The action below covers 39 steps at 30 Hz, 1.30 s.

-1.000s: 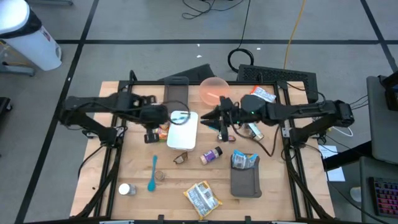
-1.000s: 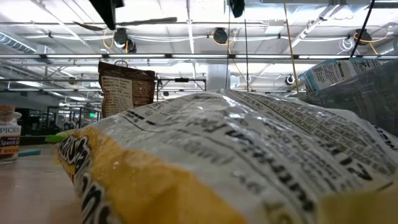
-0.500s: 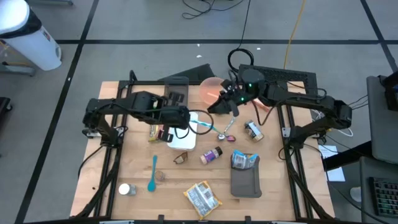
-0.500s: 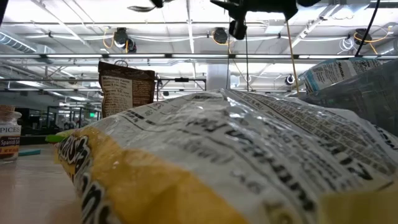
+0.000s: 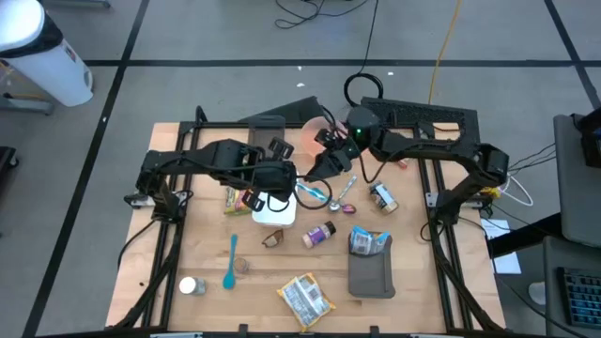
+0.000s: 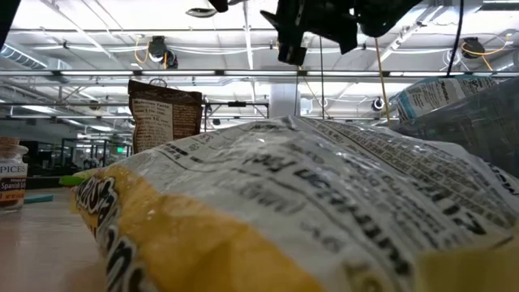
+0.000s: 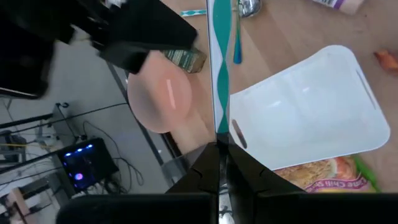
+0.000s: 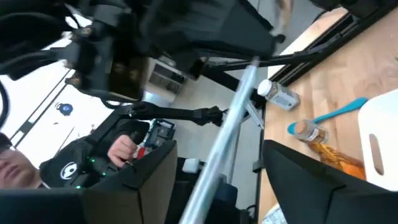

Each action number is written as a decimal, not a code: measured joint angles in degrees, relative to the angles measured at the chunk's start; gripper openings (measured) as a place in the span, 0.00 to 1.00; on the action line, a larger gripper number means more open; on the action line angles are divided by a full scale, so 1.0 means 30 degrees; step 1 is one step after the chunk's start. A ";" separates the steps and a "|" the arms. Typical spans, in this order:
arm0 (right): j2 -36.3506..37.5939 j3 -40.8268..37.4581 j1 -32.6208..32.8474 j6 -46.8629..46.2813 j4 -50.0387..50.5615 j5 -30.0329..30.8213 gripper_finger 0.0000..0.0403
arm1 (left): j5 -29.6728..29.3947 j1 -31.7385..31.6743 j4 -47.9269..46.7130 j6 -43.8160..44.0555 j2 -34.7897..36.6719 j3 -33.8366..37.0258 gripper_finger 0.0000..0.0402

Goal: Pick & Place Food Item
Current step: Put the left blue pattern spoon into the top black transparent bin

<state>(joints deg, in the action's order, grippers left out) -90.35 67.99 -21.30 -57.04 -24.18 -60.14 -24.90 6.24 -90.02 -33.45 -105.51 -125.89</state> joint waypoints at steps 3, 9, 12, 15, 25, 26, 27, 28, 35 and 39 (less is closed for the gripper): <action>-0.0420 0.0000 0.0140 0.0111 -0.0061 0.0061 0.61 | -0.0062 -0.0091 0.0000 -0.0022 0.0000 0.0000 0.02; -0.1214 -0.0007 0.0767 -0.0277 -0.1631 0.0117 0.59 | 0.0770 -0.0372 -0.0001 -0.0236 0.0000 0.0000 0.02; -0.1439 -0.0007 0.1017 -0.0760 -0.2518 0.0285 0.58 | 0.0791 -0.0422 -0.0007 -0.0536 0.0000 0.0000 0.02; -0.1466 -0.0007 0.1190 -0.0618 -0.2739 0.1042 0.56 | 0.0989 -0.0444 0.0000 -0.0645 0.0000 0.0000 0.02; -0.1470 -0.0007 0.1259 -0.0393 -0.2725 0.1107 0.42 | 0.1294 -0.0444 0.0000 -0.0737 0.0000 0.0000 0.02; -0.1470 -0.0007 0.1259 -0.0340 -0.2725 0.1107 0.40 | 0.1294 -0.0444 0.0000 -0.0726 0.0000 0.0000 0.02; -0.1469 -0.0007 0.1264 -0.0302 -0.2725 0.1107 0.39 | 0.1294 -0.0444 0.0000 -0.0729 0.0000 0.0000 0.02; -0.1467 -0.0007 0.1277 -0.0275 -0.2725 0.1107 0.37 | 0.1294 -0.0444 0.0000 -0.0724 0.0000 0.0000 0.02; -0.1469 -0.0007 0.1497 -0.0122 -0.2718 0.1091 0.24 | 0.1316 -0.0444 -0.0007 -0.0699 0.0000 0.0000 0.02; -0.1464 -0.0023 0.1588 0.0186 -0.2354 0.1132 0.16 | 0.1345 -0.0433 0.0000 -0.0759 0.0007 0.0000 0.02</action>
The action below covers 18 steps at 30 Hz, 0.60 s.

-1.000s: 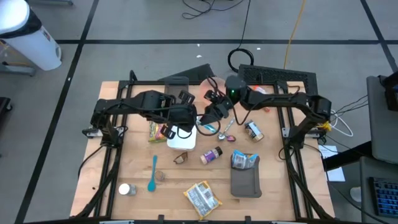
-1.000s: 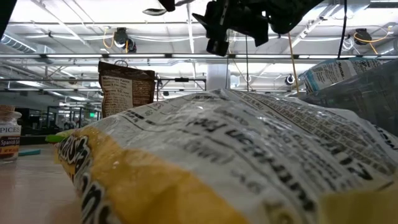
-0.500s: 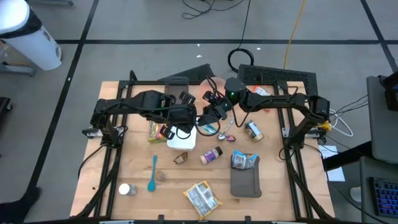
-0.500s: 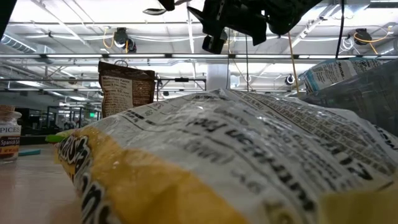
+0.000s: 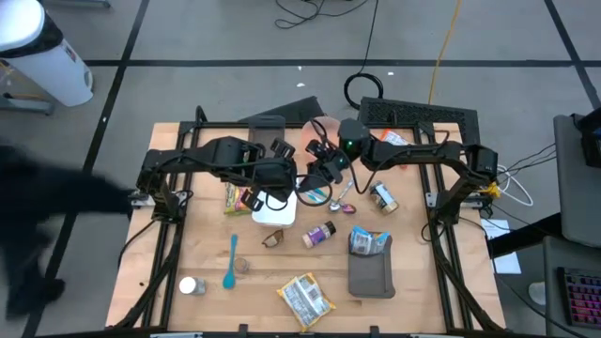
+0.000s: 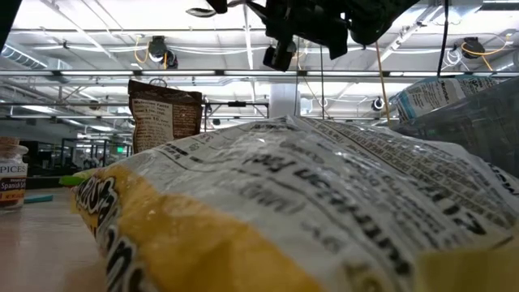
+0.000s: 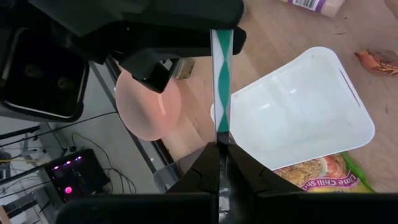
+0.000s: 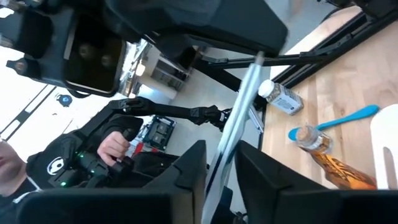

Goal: Pick & Place Food Item
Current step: Put the left blue pattern spoon into the top black transparent bin

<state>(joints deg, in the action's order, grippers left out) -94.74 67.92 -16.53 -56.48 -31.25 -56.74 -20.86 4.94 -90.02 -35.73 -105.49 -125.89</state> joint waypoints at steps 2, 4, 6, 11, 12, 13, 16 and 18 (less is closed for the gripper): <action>-0.0006 -0.0014 0.0014 0.0277 0.0227 0.0034 0.12 | 0.0001 0.0003 0.0006 -0.0006 0.0006 0.0000 0.02; -0.0028 -0.0021 0.0035 0.0434 0.0357 0.0068 0.08 | 0.0000 0.0010 0.0023 0.0004 0.0026 0.0000 0.02; -0.0047 -0.0025 0.0035 0.0594 0.0376 0.0090 0.06 | -0.0040 0.0011 0.0044 0.0033 0.0036 -0.0022 0.02; -0.0050 -0.0043 0.0035 0.1229 0.0337 0.0187 0.04 | -0.0415 0.0089 0.0190 0.0093 0.0044 -0.0029 0.07; -0.0050 -0.0043 0.0035 0.1389 0.0285 0.0187 0.03 | -0.0695 0.0166 0.0274 0.0108 0.0044 -0.0029 0.08; -0.0050 -0.0036 0.0035 0.1542 0.0242 0.0187 0.03 | -0.0994 0.0224 0.0413 0.0121 0.0044 -0.0022 0.09; -0.0046 -0.0035 0.0035 0.1767 0.0042 0.0297 0.03 | -0.2009 0.0386 0.1099 0.0227 0.0044 -0.0022 0.12; -0.0019 -0.0014 0.0035 0.1954 -0.0106 0.0439 0.03 | -0.2520 0.0448 0.1508 0.0150 0.0036 -0.0021 0.14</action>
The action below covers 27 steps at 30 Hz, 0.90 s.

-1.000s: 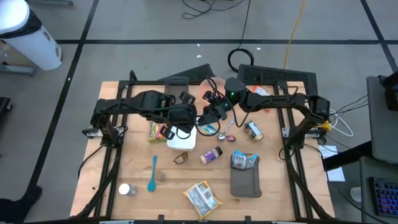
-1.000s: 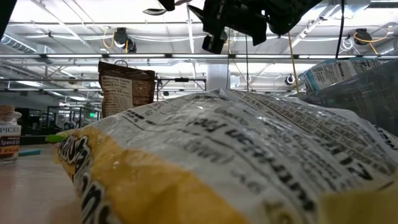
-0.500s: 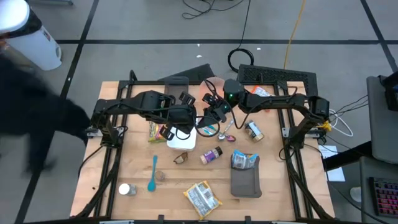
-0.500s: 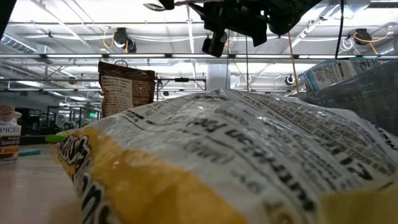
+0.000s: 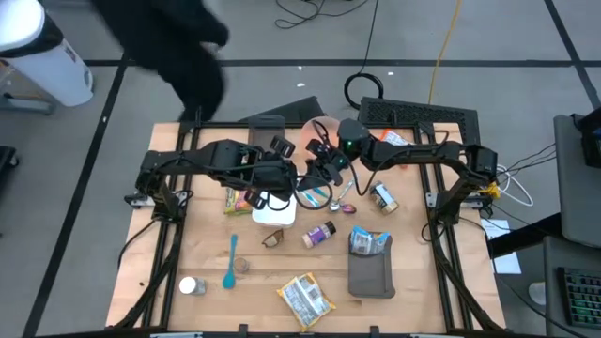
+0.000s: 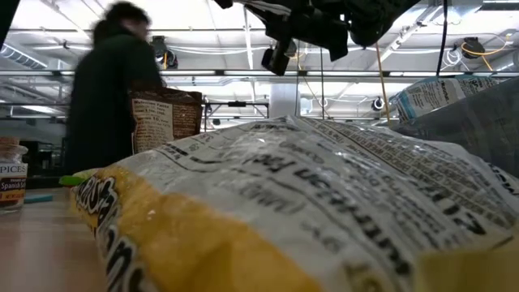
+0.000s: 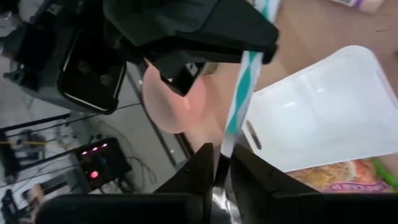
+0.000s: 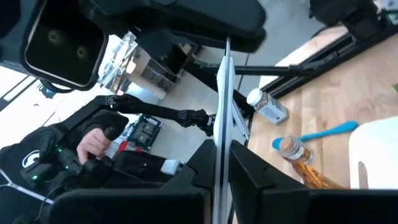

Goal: Pick & Place Food Item
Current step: Put the left blue pattern spoon into the top black transparent bin

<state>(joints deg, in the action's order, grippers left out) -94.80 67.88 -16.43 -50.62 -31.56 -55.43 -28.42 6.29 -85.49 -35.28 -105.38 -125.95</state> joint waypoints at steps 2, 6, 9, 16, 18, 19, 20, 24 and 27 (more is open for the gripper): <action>0.0020 0.0007 0.0000 0.0218 -0.0063 0.0010 0.03 | -0.0103 0.0036 0.0226 -0.0076 -0.0006 0.0007 0.16; 0.0042 0.0034 0.0022 0.0331 -0.0225 0.0404 0.03 | -0.0170 0.0026 0.0499 0.0262 -0.0015 0.0028 0.22; 0.0042 0.0036 -0.0009 0.0334 -0.0287 0.0579 0.03 | -0.0420 0.0028 0.0653 0.0442 0.0007 0.0028 0.28; 0.0122 0.0102 -0.0546 0.0377 -0.0783 0.0895 0.04 | -0.2444 0.0240 0.2056 0.1379 0.0739 0.0065 0.39; 0.0117 0.0102 -0.0732 0.0329 -0.1131 0.0746 0.03 | -0.2472 0.0290 0.2756 0.2292 0.1105 0.0065 0.41; 0.0164 0.0102 -0.0804 0.0246 -0.1501 0.0762 0.03 | -0.2354 0.0313 0.3019 0.2847 0.1341 0.0065 0.41; 0.0226 0.0102 -0.0889 0.0163 -0.1730 0.0832 0.03 | -0.2206 0.0313 0.3364 0.3314 0.1506 0.0058 0.42; 0.0263 0.0109 -0.1420 0.0009 -0.2788 0.1300 0.03 | -0.1874 0.0239 0.3933 0.5086 0.2292 0.0058 0.42; 0.0243 0.0102 -0.1818 -0.0407 -0.3647 0.1278 0.03 | -0.1821 0.0094 0.4188 0.5641 0.2591 0.0058 0.42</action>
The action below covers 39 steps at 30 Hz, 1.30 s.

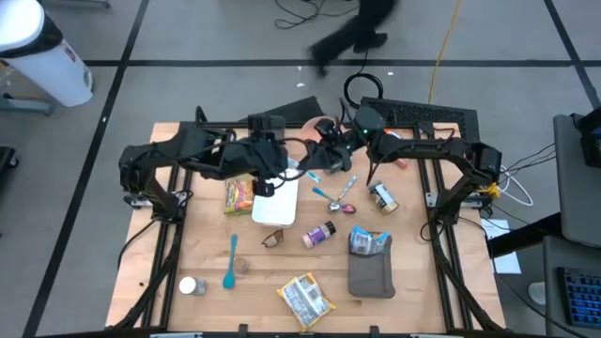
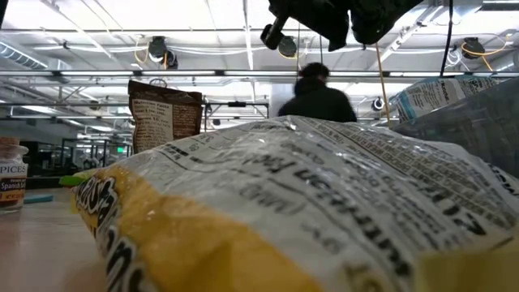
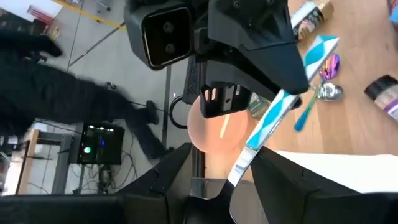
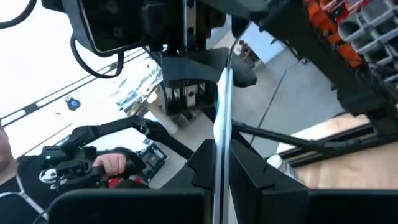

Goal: Pick & Place Food Item
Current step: Put the left blue pattern spoon into the top black transparent bin

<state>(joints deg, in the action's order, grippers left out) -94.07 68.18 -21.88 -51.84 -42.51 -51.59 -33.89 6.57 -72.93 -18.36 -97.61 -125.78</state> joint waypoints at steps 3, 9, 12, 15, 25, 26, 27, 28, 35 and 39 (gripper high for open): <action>-0.0048 -0.0031 -0.0277 0.0132 -0.0579 -0.0396 0.03 | 0.0392 -0.0207 0.0532 -0.0026 0.0021 -0.0033 0.42; -0.0089 -0.0094 -0.0499 0.0236 -0.0656 -0.1379 0.03 | 0.0367 -0.0862 0.2586 -0.0888 -0.0250 -0.0160 0.42; -0.0078 -0.0072 -0.0512 0.0383 -0.0695 -0.1253 0.03 | 0.0246 -0.1154 0.3493 -0.0857 -0.0384 -0.0138 0.42; -0.0088 -0.0134 -0.0528 0.0597 -0.0623 -0.0467 0.03 | 0.0131 -0.1494 0.3796 0.0118 -0.0267 -0.0138 0.42; 0.1109 -0.0102 -0.1589 0.3535 0.0133 0.2226 0.03 | -0.1888 -0.1741 0.6768 0.6212 -0.0135 -0.0138 0.42; 0.1367 -0.0084 -0.1773 0.4208 0.0460 0.2679 0.03 | -0.1901 -0.1743 0.7055 0.6807 -0.0118 -0.0138 0.42; 0.1626 -0.0076 -0.1982 0.4923 0.0896 0.3095 0.03 | -0.1917 -0.1748 0.7342 0.7384 -0.0058 -0.0136 0.42; 0.1874 -0.0073 -0.2203 0.5558 0.1388 0.3525 0.03 | -0.1917 -0.1741 0.7626 0.7941 -0.0035 -0.0124 0.42; 0.3958 -0.0087 -0.3347 0.9542 0.4323 0.8219 0.03 | -0.3571 -0.1801 1.0051 1.1376 0.0028 -0.0124 0.42; 0.4951 -0.0087 -0.3465 1.1772 0.4594 1.0343 0.03 | -0.4314 -0.2038 1.0468 1.4586 -0.0137 -0.0124 0.42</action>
<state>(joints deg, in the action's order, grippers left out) -79.22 67.92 -32.27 -16.53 -28.72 -20.56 -46.83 0.45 -41.52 25.40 -98.02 -126.15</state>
